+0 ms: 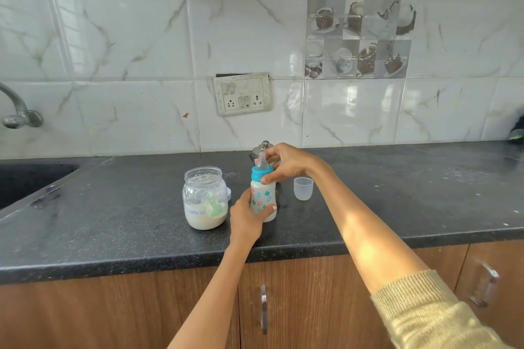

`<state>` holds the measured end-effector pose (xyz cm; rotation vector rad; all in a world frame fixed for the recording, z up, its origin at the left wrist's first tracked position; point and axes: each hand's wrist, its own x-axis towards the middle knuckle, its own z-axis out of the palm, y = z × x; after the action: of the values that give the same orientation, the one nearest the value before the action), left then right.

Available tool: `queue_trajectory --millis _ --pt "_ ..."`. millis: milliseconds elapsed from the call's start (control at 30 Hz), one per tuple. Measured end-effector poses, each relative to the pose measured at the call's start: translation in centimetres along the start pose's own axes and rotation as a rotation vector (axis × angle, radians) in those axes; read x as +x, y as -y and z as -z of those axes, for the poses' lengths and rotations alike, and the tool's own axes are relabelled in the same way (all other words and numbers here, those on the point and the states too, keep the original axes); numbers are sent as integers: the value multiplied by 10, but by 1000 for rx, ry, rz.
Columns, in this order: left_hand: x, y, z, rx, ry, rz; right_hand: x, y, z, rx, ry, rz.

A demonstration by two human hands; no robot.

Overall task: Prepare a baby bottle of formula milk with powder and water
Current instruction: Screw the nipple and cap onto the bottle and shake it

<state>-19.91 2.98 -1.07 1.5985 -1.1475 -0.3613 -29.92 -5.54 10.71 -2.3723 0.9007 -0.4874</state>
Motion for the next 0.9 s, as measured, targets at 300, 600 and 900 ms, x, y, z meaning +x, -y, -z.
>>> queue_trajectory --millis 300,600,900 --pt "-1 -1 0 -6 0 -2 -7 -5 -2 37 48 7" --pt "-2 0 1 -62 -3 -34 -3 -3 -12 102 -156 41" --pt "-1 1 0 -57 -5 -28 -6 6 -7 114 -93 15"
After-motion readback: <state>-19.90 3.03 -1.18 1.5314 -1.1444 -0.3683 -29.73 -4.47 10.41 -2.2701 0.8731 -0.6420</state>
